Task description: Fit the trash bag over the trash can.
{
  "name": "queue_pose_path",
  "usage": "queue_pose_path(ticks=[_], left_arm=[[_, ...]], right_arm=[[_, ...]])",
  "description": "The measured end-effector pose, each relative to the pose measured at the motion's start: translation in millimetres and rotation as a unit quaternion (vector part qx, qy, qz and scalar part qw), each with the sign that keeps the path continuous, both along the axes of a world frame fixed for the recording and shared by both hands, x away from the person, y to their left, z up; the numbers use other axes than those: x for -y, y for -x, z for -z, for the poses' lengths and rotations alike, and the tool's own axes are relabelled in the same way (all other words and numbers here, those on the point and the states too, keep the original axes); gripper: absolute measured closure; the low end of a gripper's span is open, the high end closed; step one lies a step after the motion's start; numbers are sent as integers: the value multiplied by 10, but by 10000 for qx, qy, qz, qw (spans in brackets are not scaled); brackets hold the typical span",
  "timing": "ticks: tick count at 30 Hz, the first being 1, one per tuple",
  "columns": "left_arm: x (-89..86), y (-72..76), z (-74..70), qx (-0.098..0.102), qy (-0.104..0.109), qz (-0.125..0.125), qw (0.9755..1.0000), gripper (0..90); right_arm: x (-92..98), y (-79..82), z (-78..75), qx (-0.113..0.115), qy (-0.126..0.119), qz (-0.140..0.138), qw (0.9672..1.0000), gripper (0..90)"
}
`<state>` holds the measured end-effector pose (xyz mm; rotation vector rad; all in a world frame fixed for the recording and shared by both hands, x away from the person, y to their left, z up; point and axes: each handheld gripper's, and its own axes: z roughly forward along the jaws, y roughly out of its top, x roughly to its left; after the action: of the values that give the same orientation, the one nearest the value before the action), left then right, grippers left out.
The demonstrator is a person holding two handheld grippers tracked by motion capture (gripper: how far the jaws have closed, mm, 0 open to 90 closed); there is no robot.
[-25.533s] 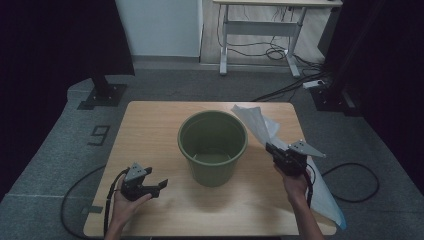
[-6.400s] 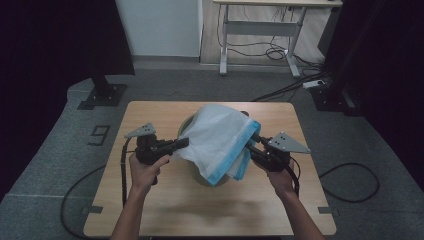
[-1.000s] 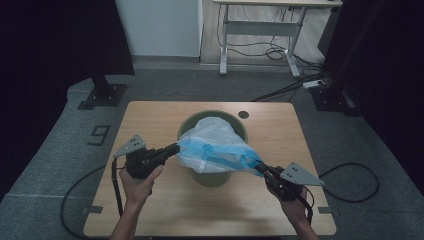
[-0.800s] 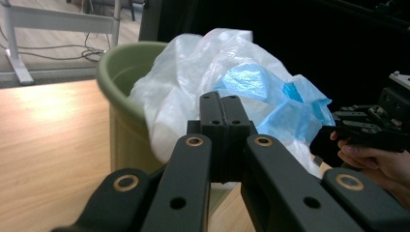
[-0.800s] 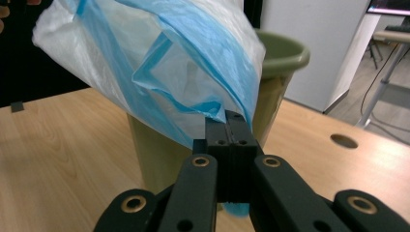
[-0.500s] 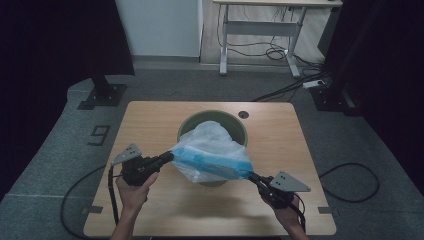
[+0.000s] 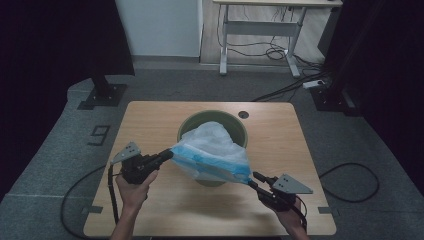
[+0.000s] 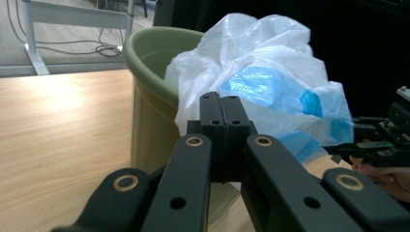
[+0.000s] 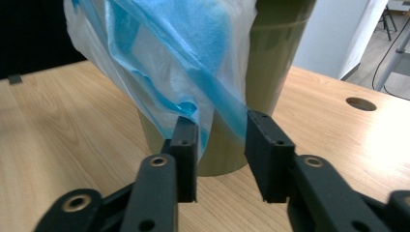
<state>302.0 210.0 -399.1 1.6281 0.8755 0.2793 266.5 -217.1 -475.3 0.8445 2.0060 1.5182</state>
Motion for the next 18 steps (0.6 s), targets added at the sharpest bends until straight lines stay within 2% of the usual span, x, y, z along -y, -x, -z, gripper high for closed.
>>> queue_pose_path(ticks=[6,8,12,14,18], left_arm=[[15,-6,-48,30,-14,-65,10000,900],[3,-16,-52,21,0,-102,9999,900],[6,-32,-48,2,0,-164,9999,899],[11,-45,-42,-15,-32,-199,9998,900],[24,-71,-30,-45,-18,-279,9996,900]], right_arm=[[136,132,-190,190,-208,-192,9994,577],[180,156,-228,180,-228,-244,9993,553],[239,147,-176,23,-164,-229,9996,519],[250,125,-134,-94,-197,-276,9994,499],[266,100,-118,-107,-344,-324,9988,477]])
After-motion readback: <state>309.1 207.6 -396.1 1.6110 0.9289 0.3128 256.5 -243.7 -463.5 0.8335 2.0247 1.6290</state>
